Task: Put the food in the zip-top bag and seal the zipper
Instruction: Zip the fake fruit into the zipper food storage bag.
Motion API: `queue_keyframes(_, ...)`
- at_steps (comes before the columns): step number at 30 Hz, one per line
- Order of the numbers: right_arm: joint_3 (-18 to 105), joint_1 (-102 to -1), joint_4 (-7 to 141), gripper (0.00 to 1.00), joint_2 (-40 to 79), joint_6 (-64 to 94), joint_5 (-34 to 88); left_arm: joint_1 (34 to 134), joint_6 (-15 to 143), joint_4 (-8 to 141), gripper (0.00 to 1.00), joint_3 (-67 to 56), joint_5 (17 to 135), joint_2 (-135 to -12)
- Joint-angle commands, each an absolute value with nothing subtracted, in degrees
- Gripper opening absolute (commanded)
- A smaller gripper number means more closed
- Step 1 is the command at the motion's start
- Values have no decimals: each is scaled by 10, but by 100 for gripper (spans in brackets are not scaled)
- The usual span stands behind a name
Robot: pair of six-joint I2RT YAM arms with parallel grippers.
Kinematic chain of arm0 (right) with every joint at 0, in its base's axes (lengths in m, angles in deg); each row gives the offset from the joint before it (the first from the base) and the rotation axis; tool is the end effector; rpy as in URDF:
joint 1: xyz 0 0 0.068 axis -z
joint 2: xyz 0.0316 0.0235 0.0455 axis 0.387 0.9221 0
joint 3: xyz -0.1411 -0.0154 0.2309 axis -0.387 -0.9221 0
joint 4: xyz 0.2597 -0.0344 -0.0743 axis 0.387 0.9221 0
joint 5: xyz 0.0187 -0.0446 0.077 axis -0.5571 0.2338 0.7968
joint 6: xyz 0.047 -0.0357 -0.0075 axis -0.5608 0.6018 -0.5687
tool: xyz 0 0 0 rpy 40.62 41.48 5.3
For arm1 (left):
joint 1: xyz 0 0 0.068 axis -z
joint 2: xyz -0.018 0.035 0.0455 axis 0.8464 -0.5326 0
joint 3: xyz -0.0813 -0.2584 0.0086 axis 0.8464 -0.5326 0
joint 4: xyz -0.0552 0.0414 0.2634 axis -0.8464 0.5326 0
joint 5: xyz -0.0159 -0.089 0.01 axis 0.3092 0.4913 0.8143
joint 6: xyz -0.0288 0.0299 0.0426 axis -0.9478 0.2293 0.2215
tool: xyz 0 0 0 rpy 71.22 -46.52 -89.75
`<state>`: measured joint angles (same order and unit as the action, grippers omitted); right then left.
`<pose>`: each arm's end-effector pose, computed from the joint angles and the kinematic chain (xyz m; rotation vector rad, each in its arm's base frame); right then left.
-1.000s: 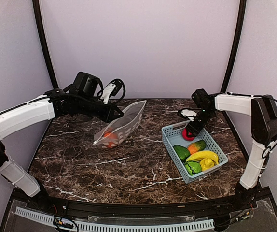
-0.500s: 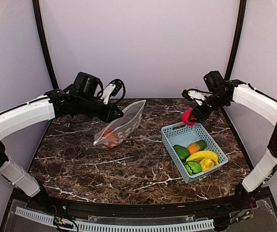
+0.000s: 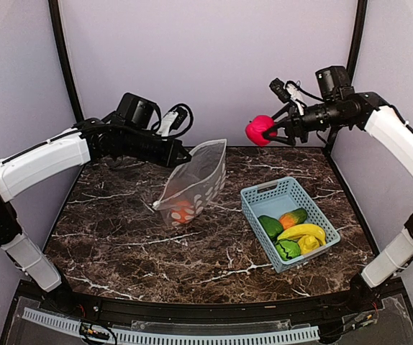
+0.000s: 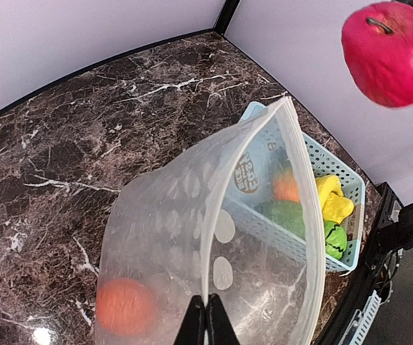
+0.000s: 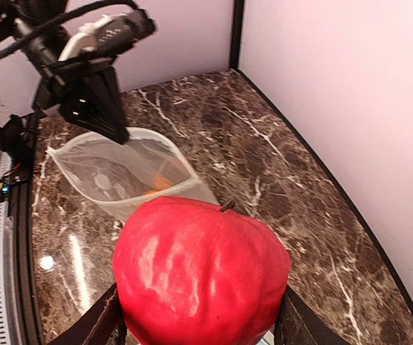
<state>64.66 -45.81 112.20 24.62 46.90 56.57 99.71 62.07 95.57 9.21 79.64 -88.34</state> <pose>0.2971 0.1547 0.4184 -1.1788 1.7605 0.6772 0.2780 -0.2617 0.3611 0.6688 2.0825 -0.7857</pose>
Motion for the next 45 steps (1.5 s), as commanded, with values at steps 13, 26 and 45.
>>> queue_keyframes(13, 722, -609, 1040, 54, 329, 388, 648, 1001, 531, 927, 1, 135, 857, -910)
queue_keyframes(26, 690, -610, 1010, 56, 371, 376, 619, 1001, 469, 874, 1, 97, 873, -879)
queue_keyframes(45, 641, -640, 1027, 75, 350, 432, 473, 1001, 463, 856, 1, 64, 850, -863)
